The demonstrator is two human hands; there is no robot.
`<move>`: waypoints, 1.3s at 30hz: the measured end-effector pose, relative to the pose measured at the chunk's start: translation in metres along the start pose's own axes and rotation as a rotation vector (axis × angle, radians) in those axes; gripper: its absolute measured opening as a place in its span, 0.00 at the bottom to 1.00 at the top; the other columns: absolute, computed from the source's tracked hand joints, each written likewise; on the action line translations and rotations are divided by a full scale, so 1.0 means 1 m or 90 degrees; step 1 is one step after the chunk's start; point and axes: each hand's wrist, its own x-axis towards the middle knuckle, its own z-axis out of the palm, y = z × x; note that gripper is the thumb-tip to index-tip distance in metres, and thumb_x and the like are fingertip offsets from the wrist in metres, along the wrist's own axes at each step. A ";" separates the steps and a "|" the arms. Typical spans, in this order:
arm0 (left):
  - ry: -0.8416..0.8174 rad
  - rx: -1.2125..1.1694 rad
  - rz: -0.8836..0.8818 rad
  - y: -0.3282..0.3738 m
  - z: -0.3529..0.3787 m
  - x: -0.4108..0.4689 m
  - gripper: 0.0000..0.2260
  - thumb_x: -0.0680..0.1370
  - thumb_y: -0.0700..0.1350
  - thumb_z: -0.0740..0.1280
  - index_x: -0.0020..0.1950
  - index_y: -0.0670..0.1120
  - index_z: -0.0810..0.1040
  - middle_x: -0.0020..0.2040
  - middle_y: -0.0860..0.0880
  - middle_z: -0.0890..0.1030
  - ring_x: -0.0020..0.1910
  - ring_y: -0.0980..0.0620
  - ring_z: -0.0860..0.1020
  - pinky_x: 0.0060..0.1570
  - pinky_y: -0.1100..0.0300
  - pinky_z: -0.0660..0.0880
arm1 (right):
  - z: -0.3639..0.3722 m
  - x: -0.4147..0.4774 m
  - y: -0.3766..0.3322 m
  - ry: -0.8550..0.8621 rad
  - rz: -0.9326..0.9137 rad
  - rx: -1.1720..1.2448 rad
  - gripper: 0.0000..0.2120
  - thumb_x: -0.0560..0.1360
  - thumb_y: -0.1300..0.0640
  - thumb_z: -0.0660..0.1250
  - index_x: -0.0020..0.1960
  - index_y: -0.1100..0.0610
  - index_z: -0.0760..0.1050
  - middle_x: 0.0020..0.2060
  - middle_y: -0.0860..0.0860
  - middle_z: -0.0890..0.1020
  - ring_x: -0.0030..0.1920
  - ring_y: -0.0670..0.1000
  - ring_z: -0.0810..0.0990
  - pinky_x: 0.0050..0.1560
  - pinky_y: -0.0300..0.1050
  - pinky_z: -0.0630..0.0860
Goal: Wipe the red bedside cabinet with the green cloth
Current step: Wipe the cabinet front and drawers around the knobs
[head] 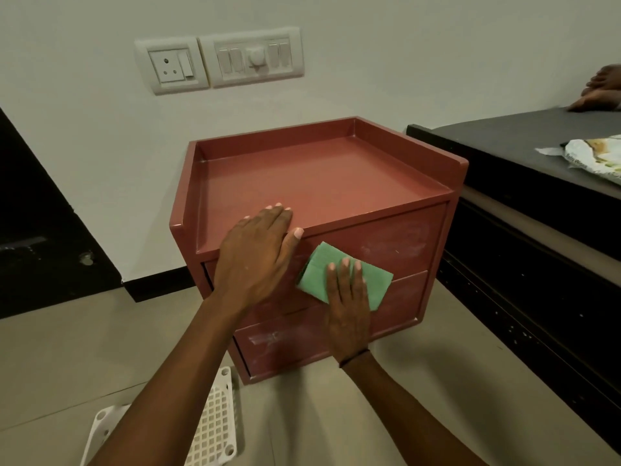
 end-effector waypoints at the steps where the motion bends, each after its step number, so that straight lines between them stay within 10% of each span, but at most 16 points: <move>1: -0.002 0.001 0.001 0.000 0.000 0.000 0.31 0.83 0.62 0.43 0.78 0.48 0.68 0.77 0.47 0.69 0.77 0.50 0.67 0.75 0.50 0.61 | 0.001 -0.005 0.013 -0.012 -0.043 -0.031 0.36 0.78 0.64 0.56 0.81 0.54 0.44 0.81 0.54 0.46 0.80 0.58 0.46 0.75 0.61 0.57; 11: 0.005 0.004 0.004 -0.002 0.002 0.000 0.29 0.84 0.60 0.45 0.77 0.48 0.69 0.77 0.48 0.70 0.76 0.50 0.67 0.75 0.49 0.62 | 0.004 -0.003 -0.010 0.015 0.052 0.040 0.34 0.78 0.67 0.51 0.81 0.55 0.44 0.80 0.57 0.49 0.80 0.60 0.46 0.76 0.61 0.59; 18: 0.007 0.008 0.014 -0.002 0.002 0.001 0.29 0.84 0.60 0.45 0.77 0.47 0.69 0.77 0.47 0.70 0.76 0.49 0.68 0.74 0.49 0.62 | -0.003 -0.015 0.041 -0.079 -0.118 -0.067 0.45 0.73 0.66 0.64 0.81 0.49 0.44 0.81 0.50 0.44 0.80 0.60 0.44 0.76 0.63 0.55; 26: 0.007 0.001 0.020 -0.001 0.002 -0.001 0.30 0.84 0.60 0.45 0.77 0.46 0.69 0.76 0.45 0.71 0.76 0.47 0.68 0.74 0.47 0.63 | -0.031 -0.078 0.012 0.078 0.467 0.271 0.32 0.80 0.71 0.54 0.81 0.55 0.51 0.81 0.49 0.53 0.81 0.50 0.49 0.77 0.61 0.59; 39: 0.022 0.011 0.035 -0.003 0.003 0.001 0.29 0.84 0.60 0.46 0.77 0.45 0.70 0.76 0.44 0.71 0.75 0.46 0.69 0.73 0.47 0.64 | 0.010 -0.124 -0.009 -0.245 0.246 0.101 0.36 0.81 0.63 0.58 0.81 0.56 0.40 0.81 0.51 0.41 0.81 0.52 0.41 0.77 0.49 0.60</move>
